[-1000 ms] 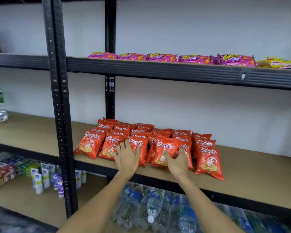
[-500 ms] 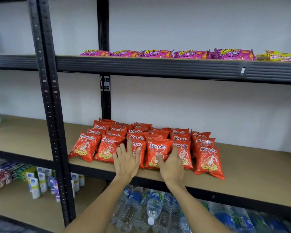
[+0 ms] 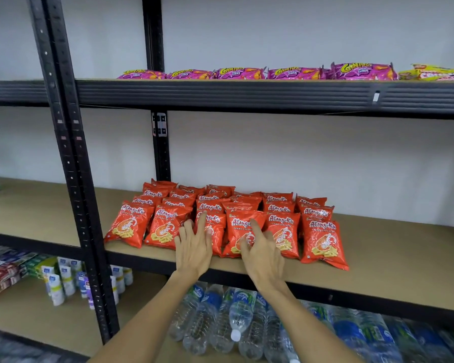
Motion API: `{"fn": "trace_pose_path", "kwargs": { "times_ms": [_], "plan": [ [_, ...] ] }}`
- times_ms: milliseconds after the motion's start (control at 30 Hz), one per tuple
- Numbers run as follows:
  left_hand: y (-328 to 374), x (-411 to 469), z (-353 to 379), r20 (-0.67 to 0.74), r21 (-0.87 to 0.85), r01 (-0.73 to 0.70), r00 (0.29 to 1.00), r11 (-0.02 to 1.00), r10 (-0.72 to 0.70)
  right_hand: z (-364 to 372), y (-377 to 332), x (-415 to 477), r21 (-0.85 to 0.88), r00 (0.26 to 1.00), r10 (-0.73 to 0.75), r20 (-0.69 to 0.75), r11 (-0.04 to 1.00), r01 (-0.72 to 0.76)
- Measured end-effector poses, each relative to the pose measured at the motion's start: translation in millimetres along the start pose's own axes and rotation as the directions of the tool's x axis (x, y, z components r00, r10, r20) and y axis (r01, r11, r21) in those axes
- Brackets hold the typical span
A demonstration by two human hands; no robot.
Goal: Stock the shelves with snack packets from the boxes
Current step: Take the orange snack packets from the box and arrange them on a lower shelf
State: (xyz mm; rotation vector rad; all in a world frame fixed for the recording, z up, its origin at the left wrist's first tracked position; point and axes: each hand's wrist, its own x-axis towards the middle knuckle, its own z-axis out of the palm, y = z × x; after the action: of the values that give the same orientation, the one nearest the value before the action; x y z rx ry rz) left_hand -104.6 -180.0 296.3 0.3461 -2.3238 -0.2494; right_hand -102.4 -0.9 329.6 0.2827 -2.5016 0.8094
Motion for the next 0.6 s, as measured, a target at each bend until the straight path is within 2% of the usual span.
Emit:
{"fn": "trace_pose_path", "kwargs": {
  "times_ms": [233,367,500,600],
  "plan": [
    [-1.0,-2.3,2.3,0.095,0.047,0.009,0.995,0.999,-0.014,-1.1,1.4,3.9,-0.082,0.997,-0.013,0.071,0.996,0.018],
    [0.1,-5.5,1.0,0.126,0.063,0.037,0.991,0.997,-0.044,-1.4,-0.3,5.7,-0.100,0.999,-0.021,0.040,0.995,0.025],
    [3.4,-4.8,-4.3,0.199,0.049,0.051,0.978,0.998,-0.060,-0.3,-4.4,9.4,-0.150,0.993,-0.120,-0.010,0.982,0.117],
    [5.2,-3.6,-6.8,0.228,0.032,0.058,0.971,0.998,-0.064,4.7,-8.8,10.1,-0.214,0.979,-0.203,0.016,0.956,0.201]
  ]
}}
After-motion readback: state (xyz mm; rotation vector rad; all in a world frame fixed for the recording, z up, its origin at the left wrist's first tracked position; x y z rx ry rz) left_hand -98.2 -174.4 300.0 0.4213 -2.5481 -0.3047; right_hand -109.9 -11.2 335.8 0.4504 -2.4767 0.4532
